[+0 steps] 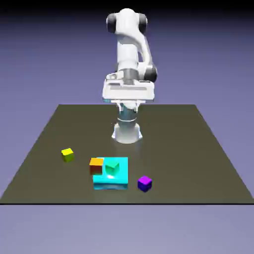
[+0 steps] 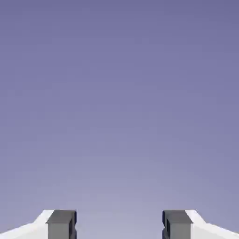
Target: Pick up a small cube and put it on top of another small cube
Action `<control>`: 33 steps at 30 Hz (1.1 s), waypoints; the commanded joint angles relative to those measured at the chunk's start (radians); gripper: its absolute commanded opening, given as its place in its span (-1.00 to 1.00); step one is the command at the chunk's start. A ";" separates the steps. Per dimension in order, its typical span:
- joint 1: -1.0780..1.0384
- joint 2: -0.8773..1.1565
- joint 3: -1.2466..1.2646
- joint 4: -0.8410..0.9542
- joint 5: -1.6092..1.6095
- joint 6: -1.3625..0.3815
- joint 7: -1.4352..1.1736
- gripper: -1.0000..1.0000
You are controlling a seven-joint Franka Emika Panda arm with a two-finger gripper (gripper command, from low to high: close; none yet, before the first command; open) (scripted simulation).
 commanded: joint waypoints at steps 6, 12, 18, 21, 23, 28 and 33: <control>0.084 0.217 -0.032 0.109 -0.032 -0.138 -0.109 0.00; 0.168 0.435 -0.065 0.218 -0.064 -0.275 -0.219 0.00; 0.252 0.652 -0.097 0.328 -0.097 -0.413 -0.328 0.00; 0.294 0.761 -0.113 0.382 -0.113 -0.481 -0.383 0.00; 0.317 0.820 -0.122 0.412 -0.121 -0.519 -0.413 0.00; 0.305 0.965 -0.120 0.416 -0.121 -0.378 -0.410 0.00; 0.309 0.918 -0.120 0.415 -0.121 -0.424 -0.411 -1.00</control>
